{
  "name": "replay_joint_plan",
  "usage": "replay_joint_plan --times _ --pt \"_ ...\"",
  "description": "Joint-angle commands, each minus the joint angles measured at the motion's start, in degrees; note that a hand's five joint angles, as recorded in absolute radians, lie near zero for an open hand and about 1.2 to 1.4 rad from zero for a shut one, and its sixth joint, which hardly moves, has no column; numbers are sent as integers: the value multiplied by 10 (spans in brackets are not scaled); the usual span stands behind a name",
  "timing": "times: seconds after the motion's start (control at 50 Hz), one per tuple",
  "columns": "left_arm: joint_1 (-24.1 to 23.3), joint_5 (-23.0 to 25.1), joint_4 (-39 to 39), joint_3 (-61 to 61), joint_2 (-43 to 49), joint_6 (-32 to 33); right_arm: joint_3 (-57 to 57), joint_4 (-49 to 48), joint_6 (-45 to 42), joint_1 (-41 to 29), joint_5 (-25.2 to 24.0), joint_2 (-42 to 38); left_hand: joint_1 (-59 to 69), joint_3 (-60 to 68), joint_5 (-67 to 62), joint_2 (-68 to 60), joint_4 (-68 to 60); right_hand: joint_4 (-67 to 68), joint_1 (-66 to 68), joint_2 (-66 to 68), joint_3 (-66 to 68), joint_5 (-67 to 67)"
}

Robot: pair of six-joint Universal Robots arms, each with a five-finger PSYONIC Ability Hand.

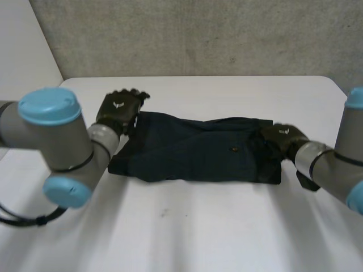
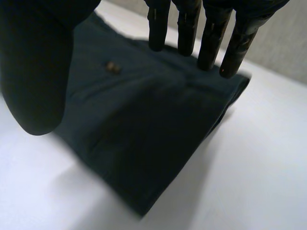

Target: Fold the shorts.

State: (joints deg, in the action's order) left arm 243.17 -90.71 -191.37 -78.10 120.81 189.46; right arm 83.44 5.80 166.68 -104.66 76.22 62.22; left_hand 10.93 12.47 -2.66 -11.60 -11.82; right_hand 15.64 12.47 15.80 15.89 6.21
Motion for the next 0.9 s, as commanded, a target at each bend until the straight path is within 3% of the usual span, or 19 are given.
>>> replay_joint_plan --times 0.02,0.14,0.16,0.3,0.36,0.52,0.6,0.64,0.76,0.84,0.9 --pt "7 37 -22 -129 -62 -11 56 -100 -7 6 7 -37 0 -16 18 7 9 104 136 103 102 98" --pt "6 37 -42 -157 -76 -11 45 -120 -32 8 35 -77 0 -16 18 7 9 408 440 406 405 402" --pt "6 36 -46 -161 -78 -11 39 -119 -38 10 45 -83 0 -16 18 7 9 641 673 640 639 636" --pt "10 34 -49 -169 -94 -12 44 -117 -50 37 62 -50 -2 -17 19 9 11 644 675 642 641 638" --pt "13 33 -49 -177 -106 -11 59 -113 -93 56 62 -15 -4 -19 21 10 13 644 675 642 641 638" --pt "25 33 -49 -197 -147 -12 58 -105 -326 82 79 28 -4 -19 21 11 13 644 675 642 641 638" --pt "28 33 -49 -201 -154 -12 23 -105 -410 43 92 33 -5 -21 23 12 14 644 675 642 641 638" --pt "28 32 -49 -200 -154 -14 -11 -104 -414 -28 90 33 -5 -21 23 12 14 644 675 642 641 638" --pt "29 32 -50 -198 -154 -16 -65 -104 -413 -159 41 -17 -5 -21 23 12 14 644 675 642 641 638" --pt "28 32 -50 -192 -153 -20 -65 -102 -413 -239 -72 -61 -5 -21 23 12 14 644 675 642 641 638" --pt "29 32 -50 -186 -153 -20 -59 -100 -409 -246 -127 -88 -7 -23 24 14 16 644 675 642 641 638"
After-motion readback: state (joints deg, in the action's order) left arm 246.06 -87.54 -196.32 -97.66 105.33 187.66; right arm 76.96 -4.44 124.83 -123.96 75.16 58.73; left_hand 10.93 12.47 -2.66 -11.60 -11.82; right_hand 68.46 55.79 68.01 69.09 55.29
